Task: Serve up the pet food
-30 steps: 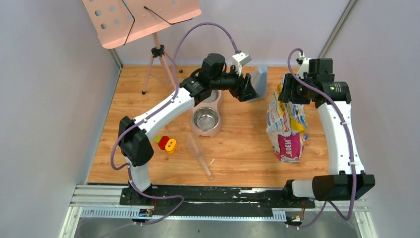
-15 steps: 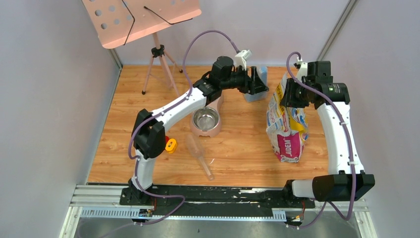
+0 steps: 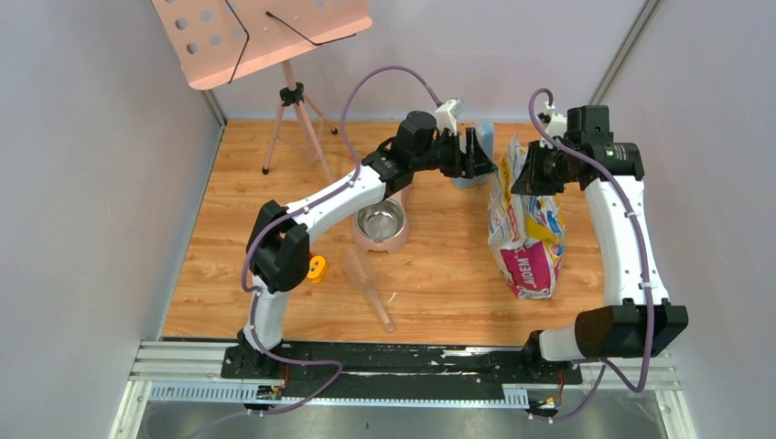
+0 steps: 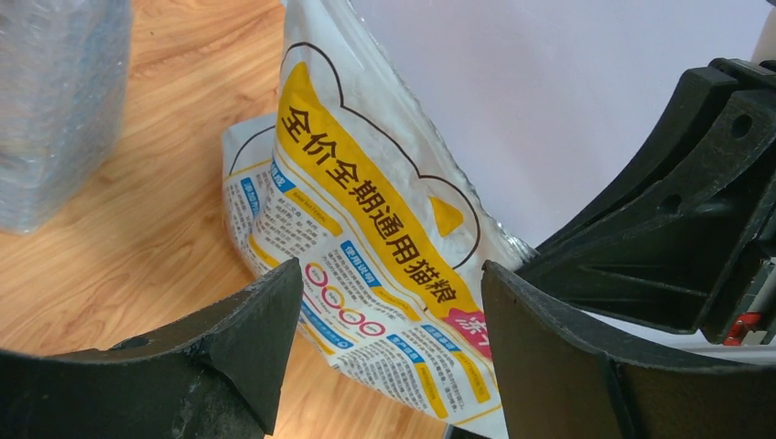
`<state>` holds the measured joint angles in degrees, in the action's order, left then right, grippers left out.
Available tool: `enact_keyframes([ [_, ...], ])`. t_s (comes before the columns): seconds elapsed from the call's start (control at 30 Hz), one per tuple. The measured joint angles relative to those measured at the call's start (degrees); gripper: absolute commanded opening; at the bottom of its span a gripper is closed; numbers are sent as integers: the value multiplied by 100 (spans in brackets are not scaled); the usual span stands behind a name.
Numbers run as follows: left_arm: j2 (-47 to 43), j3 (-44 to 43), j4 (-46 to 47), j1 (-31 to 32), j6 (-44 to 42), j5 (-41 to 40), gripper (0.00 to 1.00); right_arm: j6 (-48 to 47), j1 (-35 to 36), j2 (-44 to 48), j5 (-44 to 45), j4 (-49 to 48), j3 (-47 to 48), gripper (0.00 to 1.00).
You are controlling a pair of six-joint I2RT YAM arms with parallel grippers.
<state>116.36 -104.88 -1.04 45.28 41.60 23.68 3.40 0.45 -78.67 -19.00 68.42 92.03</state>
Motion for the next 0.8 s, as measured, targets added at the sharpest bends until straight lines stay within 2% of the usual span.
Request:
enact_keyframes([
  [0.13, -11, 7, 0, -70, -81, 7, 80, 105, -2, -260, -278, 153, 214, 1],
  [0.23, -17, 7, 59, -98, -122, 98, 83, 142, -2, -291, -354, 164, 216, 41],
  [0.27, -17, 11, 96, -109, -129, 157, 83, 181, 0, -289, -424, 153, 214, 51],
  [0.37, -17, 17, 229, -118, -155, 339, 84, 166, -24, -232, -664, 59, 210, 62],
  [0.53, 20, 42, 629, -76, -162, 791, 78, 83, -280, -210, -1274, 140, 463, 58],
  [0.73, 66, 153, 1010, -7, -249, 1305, 67, 68, -699, -195, -1488, 118, 914, 41],
  [0.8, 74, 168, 1073, 20, -310, 1425, 66, -20, -833, -208, -1451, 144, 918, 40],
])
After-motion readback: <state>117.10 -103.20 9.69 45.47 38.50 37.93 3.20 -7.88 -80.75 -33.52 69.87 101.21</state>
